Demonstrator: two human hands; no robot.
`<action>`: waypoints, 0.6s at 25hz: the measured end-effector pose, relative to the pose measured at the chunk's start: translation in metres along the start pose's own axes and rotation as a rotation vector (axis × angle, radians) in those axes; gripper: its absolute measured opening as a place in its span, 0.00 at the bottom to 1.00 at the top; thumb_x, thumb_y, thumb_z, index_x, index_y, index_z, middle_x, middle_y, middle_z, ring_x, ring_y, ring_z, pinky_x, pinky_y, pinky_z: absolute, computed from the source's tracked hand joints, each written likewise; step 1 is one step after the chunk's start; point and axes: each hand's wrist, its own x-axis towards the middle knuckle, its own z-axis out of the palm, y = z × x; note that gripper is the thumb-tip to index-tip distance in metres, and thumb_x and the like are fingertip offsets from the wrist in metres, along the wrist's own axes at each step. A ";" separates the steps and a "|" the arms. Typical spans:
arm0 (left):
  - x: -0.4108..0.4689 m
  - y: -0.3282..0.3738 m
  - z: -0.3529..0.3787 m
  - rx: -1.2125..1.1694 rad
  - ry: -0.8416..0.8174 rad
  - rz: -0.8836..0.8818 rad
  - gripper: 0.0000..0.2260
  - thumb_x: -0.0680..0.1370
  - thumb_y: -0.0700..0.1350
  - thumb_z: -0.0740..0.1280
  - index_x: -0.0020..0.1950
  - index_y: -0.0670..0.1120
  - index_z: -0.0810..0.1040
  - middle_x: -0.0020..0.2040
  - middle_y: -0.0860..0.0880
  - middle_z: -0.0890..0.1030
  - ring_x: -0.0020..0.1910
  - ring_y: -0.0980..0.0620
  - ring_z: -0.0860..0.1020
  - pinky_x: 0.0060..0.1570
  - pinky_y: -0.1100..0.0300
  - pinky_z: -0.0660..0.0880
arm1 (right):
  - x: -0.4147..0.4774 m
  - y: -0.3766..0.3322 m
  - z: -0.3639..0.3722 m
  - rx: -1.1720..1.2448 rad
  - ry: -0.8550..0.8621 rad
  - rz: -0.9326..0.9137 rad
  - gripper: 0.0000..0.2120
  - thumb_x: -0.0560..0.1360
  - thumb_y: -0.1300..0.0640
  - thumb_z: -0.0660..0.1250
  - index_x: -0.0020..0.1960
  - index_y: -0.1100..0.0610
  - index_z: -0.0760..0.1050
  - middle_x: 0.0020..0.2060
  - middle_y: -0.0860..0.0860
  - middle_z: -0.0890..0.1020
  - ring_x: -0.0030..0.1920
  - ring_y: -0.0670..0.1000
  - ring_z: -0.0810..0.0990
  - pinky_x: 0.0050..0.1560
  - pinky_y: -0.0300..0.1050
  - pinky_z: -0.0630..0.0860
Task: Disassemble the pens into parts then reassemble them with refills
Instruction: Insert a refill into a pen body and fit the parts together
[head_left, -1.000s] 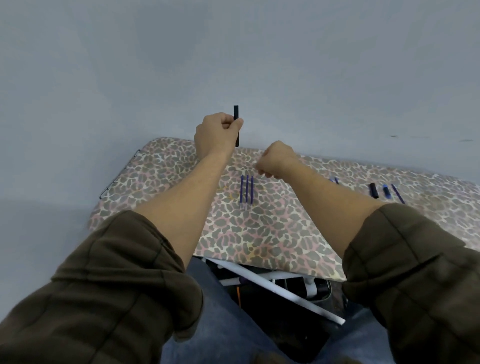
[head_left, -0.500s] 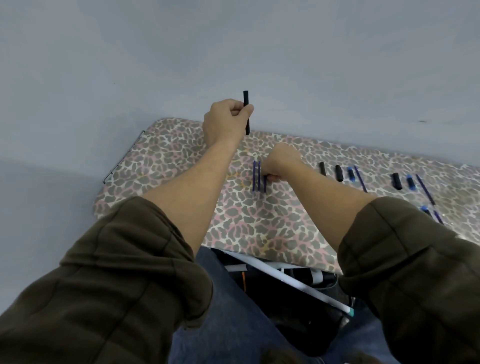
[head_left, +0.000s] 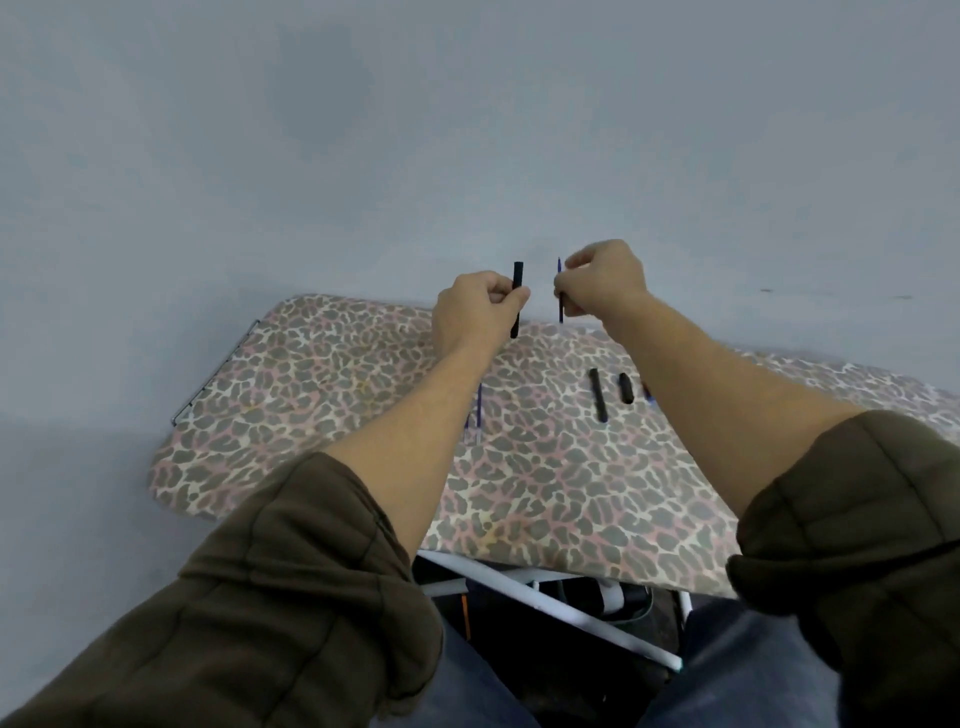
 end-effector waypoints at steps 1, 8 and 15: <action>-0.004 0.007 0.007 0.003 -0.015 0.011 0.09 0.76 0.55 0.74 0.51 0.51 0.87 0.44 0.53 0.87 0.44 0.53 0.84 0.48 0.54 0.82 | 0.001 -0.004 -0.014 0.071 0.026 -0.034 0.17 0.77 0.66 0.69 0.66 0.64 0.79 0.48 0.60 0.86 0.41 0.57 0.89 0.51 0.55 0.87; -0.022 0.044 0.040 -0.018 -0.113 0.047 0.08 0.76 0.52 0.75 0.51 0.50 0.86 0.44 0.52 0.87 0.44 0.52 0.85 0.50 0.52 0.82 | -0.007 -0.017 -0.069 0.261 0.168 -0.305 0.06 0.80 0.65 0.66 0.53 0.60 0.81 0.39 0.51 0.83 0.41 0.55 0.87 0.47 0.51 0.87; -0.027 0.059 0.050 0.014 -0.123 0.074 0.08 0.77 0.51 0.74 0.52 0.49 0.87 0.45 0.51 0.87 0.44 0.51 0.85 0.51 0.53 0.81 | -0.009 -0.008 -0.084 0.253 0.269 -0.361 0.05 0.80 0.63 0.66 0.54 0.58 0.80 0.40 0.47 0.82 0.42 0.55 0.87 0.46 0.55 0.86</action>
